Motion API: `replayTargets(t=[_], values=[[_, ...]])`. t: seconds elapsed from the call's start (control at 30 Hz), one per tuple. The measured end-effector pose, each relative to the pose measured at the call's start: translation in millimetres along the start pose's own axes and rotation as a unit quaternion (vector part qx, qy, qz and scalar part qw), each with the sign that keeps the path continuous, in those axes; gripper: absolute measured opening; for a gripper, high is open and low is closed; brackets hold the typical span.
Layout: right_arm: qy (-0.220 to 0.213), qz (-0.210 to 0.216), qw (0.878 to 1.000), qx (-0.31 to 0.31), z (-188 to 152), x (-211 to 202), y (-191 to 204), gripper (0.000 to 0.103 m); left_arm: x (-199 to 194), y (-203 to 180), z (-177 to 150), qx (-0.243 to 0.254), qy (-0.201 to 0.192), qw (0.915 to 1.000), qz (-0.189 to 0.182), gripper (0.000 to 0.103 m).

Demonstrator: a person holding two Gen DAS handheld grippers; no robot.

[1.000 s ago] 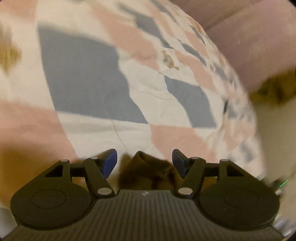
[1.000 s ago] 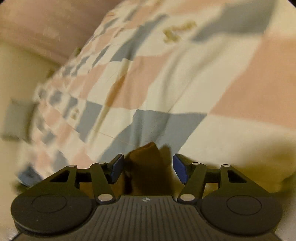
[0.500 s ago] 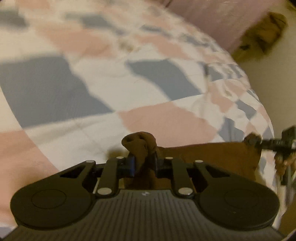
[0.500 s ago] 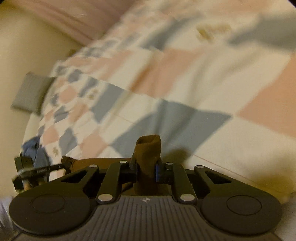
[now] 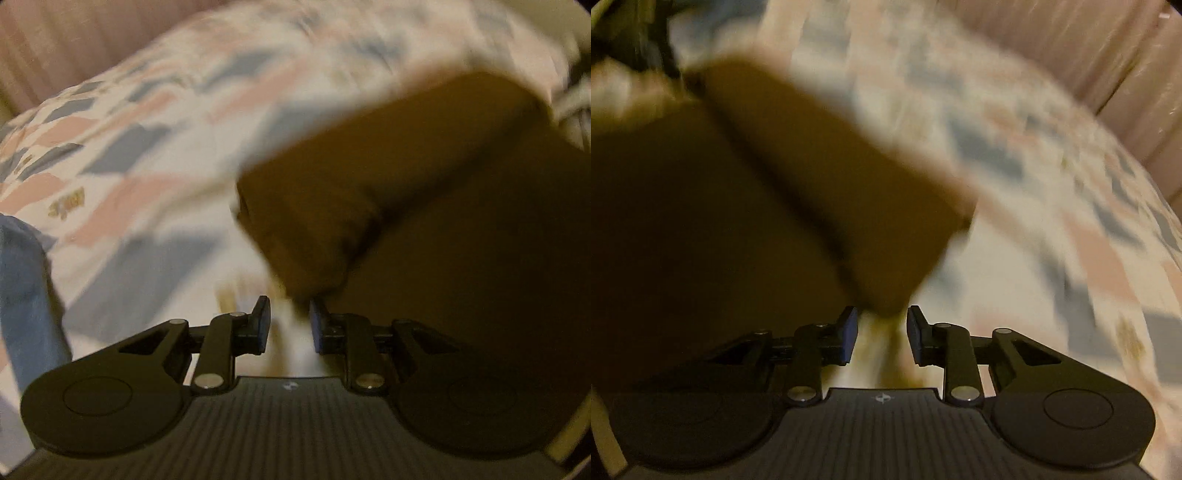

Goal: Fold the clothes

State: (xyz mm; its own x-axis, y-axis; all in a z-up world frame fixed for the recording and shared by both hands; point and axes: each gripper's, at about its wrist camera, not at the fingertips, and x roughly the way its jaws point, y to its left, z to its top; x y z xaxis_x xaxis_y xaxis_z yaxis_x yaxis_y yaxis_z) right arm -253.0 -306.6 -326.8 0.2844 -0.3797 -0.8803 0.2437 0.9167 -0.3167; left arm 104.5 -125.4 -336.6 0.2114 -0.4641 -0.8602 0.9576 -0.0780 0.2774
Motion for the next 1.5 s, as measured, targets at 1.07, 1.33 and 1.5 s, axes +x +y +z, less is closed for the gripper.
replayTargets(t=[1.07, 1.33, 1.5], values=[[-0.054, -0.184, 0.962, -0.193, 10.1, 21.0, 39.1, 0.042, 27.5, -92.1, -15.8, 0.464, -0.118, 0.8598, 0.177, 0.023], [-0.078, -0.186, 0.948, -0.246, 17.6, 62.5, 51.4, 0.027, 41.6, -109.5, -4.5, 0.439, -0.112, 0.8735, 0.178, 0.048], [-0.096, -0.201, 0.942, -0.251, 18.2, 49.1, 39.1, 0.010, 39.4, -98.3, 1.8, 0.432, -0.104, 0.8764, 0.186, 0.011]])
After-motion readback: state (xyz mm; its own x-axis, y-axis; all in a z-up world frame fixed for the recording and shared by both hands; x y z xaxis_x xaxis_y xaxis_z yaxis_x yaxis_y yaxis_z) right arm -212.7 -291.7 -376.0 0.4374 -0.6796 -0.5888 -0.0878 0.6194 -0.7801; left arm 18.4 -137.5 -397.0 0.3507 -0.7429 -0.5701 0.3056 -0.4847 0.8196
